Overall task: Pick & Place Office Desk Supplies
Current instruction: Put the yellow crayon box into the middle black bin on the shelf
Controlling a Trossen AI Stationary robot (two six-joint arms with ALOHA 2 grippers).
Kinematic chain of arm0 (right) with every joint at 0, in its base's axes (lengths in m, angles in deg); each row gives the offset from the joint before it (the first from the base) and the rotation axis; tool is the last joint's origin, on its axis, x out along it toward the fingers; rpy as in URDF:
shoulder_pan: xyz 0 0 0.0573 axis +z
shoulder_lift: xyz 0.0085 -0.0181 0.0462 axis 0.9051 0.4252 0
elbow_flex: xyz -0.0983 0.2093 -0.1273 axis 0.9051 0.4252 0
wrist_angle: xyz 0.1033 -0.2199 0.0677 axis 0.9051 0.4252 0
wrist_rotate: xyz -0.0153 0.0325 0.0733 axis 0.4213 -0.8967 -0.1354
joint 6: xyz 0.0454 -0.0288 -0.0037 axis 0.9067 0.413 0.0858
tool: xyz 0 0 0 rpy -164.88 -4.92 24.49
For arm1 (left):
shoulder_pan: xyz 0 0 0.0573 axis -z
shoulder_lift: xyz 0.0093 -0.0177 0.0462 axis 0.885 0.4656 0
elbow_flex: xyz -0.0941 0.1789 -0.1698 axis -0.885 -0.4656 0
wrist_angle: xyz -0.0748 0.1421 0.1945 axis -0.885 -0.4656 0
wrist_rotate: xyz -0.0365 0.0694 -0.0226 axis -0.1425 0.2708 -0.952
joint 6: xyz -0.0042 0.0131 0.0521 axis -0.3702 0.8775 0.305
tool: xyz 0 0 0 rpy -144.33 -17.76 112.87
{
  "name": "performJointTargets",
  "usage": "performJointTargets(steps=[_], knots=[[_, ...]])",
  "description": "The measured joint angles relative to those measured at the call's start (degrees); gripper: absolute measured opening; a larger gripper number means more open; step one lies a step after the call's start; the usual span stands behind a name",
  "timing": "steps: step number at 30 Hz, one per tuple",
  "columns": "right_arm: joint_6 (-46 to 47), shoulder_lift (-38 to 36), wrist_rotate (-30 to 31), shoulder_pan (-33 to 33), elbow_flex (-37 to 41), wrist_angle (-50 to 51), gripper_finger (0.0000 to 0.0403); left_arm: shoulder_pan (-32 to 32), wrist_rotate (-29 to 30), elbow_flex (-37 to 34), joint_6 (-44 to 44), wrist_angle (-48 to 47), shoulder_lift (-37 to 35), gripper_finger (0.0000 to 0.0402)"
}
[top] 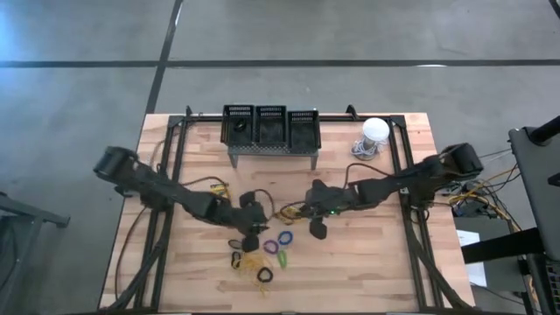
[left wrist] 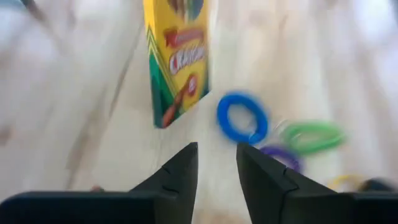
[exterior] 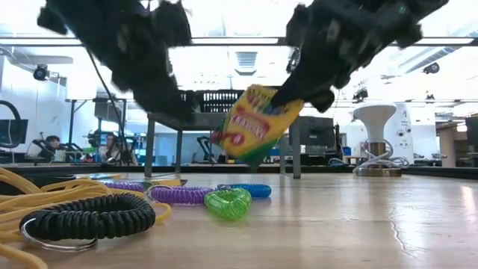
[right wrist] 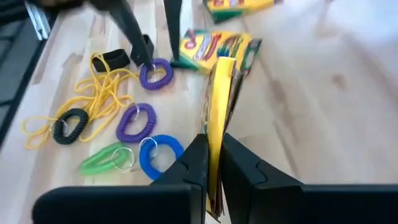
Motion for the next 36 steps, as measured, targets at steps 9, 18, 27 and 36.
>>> performJointTargets(steps=[9,18,27,36], knots=[[-11.62,-1.83,8.36,6.20,-0.08,1.30,0.0024,2.04,10.10,-8.41,12.57,25.38,-4.70,0.0116],[-12.75,3.42,9.77,6.25,-0.96,-0.50,0.0024,-0.99,2.86,-9.12,13.40,39.39,5.36,0.0179],[-12.99,5.28,9.72,6.29,-3.09,0.41,0.0024,-1.69,3.09,-0.86,13.20,31.45,13.31,0.0220],[-11.80,5.63,9.29,6.31,-3.00,0.02,0.0025,-1.74,3.32,2.14,13.01,26.89,13.55,0.0090]])
